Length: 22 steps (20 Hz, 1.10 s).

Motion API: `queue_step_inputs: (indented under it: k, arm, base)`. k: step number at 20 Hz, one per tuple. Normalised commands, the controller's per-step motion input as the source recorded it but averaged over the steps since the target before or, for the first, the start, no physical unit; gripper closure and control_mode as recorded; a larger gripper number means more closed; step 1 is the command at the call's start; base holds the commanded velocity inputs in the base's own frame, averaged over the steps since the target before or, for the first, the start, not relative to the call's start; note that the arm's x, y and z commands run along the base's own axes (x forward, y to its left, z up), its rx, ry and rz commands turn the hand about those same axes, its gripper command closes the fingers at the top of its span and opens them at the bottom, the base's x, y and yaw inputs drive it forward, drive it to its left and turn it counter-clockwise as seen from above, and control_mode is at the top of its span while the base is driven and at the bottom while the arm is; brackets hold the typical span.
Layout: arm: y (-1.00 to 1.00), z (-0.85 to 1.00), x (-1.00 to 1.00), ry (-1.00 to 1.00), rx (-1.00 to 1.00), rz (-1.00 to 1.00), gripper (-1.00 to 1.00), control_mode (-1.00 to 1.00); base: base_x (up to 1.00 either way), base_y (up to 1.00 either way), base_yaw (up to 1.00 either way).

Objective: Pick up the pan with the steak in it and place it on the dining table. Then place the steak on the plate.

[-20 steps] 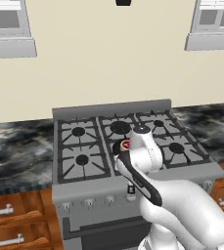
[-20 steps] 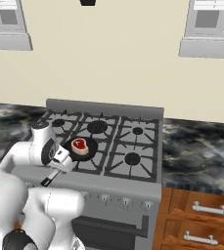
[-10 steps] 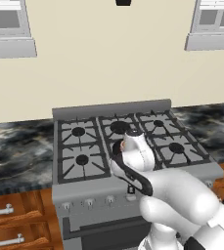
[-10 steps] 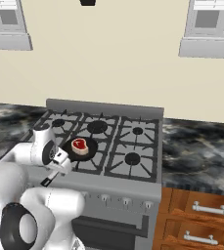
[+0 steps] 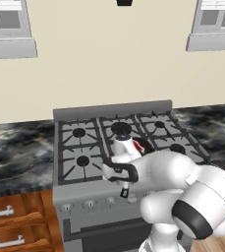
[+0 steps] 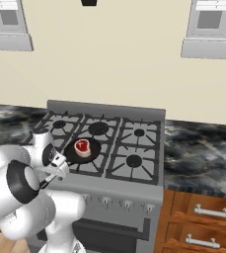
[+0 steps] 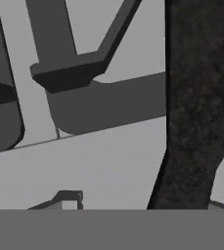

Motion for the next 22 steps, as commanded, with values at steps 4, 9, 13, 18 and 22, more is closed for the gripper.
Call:
queue_step_inputs:
  k: [4,9,13,18,22]
  arm:
    - [-0.08,-0.29,-0.02,0.01,0.00,0.00,1.00,-1.00]
    - [0.00,0.23,0.00,0.00,0.03,-0.05,1.00,-1.00]
    - [0.00,0.87,-0.10,-0.04,0.07,-0.11,1.00,-1.00]
    - [-0.01,1.00,-0.51,-0.09,0.06,-0.05,1.00,-1.00]
    - [-0.11,0.97,-0.89,-0.10,0.04,0.00,1.00,-1.00]
  base:
    - [0.00,0.00,0.00]
    - [0.00,0.00,0.00]
    - [0.00,0.00,0.00]
    - [0.00,0.00,0.00]
    - [0.00,0.00,0.00]
